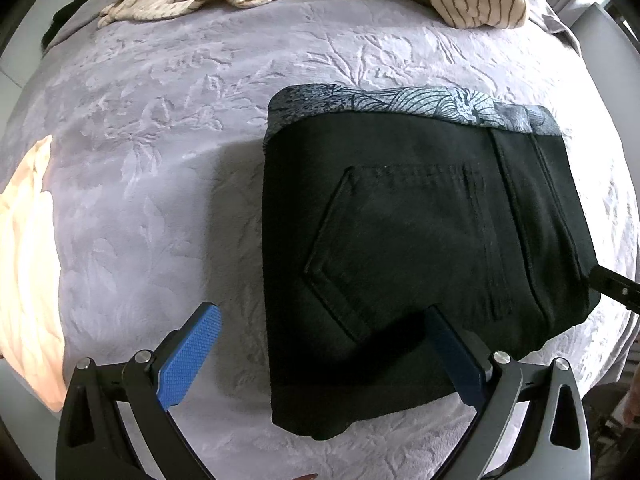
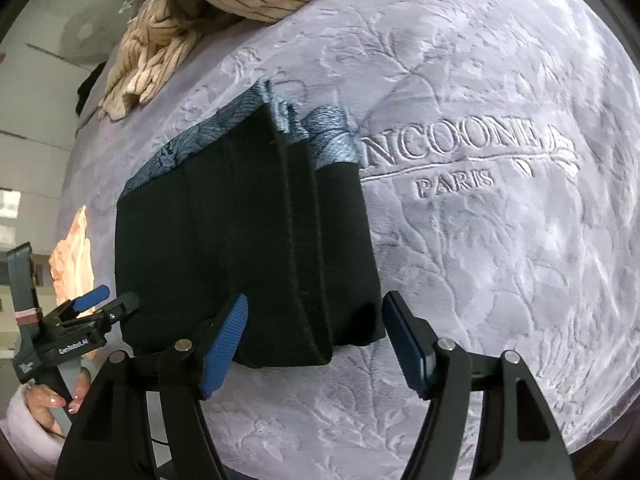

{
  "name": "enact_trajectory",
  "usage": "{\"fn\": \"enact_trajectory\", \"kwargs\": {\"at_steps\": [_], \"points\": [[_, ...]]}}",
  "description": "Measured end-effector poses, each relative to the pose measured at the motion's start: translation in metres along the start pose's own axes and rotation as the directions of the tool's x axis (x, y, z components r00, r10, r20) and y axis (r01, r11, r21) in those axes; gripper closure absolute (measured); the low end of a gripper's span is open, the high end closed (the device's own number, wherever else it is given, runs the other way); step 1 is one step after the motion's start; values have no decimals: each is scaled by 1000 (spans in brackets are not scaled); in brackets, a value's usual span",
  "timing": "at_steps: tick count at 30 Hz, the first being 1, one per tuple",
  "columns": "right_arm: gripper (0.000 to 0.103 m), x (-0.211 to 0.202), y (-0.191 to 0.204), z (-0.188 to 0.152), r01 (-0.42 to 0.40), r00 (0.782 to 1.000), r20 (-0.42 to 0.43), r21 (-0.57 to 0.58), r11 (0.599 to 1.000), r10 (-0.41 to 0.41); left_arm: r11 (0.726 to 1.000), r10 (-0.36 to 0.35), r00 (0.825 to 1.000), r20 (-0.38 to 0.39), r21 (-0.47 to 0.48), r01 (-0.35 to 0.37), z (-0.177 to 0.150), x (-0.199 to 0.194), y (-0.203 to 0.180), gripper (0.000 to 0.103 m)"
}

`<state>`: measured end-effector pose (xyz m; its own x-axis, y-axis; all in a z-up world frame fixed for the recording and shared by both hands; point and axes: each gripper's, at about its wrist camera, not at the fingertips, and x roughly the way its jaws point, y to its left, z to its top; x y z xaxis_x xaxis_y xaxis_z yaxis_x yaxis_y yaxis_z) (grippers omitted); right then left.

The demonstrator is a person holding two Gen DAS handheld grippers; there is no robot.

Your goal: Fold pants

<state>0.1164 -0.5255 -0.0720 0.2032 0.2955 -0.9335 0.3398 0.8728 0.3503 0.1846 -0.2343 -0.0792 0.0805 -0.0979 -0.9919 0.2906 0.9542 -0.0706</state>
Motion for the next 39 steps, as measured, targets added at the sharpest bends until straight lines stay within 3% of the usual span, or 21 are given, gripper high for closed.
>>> {"fn": "enact_trajectory", "kwargs": {"at_steps": [10, 22, 29, 33, 39], "points": [[22, 9, -19, 3, -76, 996, -35, 45, 996, 77, 998, -64, 997, -45, -28, 63, 11, 16, -2, 1], [21, 19, -31, 14, -175, 982, -69, 29, 984, 176, 970, -237, 970, -61, -63, 233, 46, 37, 16, 1], [21, 31, -39, 29, -243, 963, -109, 32, 970, 245, 943, -326, 942, -75, -88, 319, 58, 52, 38, 1], [21, 38, -44, 38, -281, 952, -117, 36, 959, 283, 940, -335, 939, -72, -93, 328, 60, 59, 43, 1], [21, 51, -44, 49, -357, 923, -133, 45, 933, 360, 941, -334, 941, -54, -73, 329, 71, 71, 20, 1]]}}
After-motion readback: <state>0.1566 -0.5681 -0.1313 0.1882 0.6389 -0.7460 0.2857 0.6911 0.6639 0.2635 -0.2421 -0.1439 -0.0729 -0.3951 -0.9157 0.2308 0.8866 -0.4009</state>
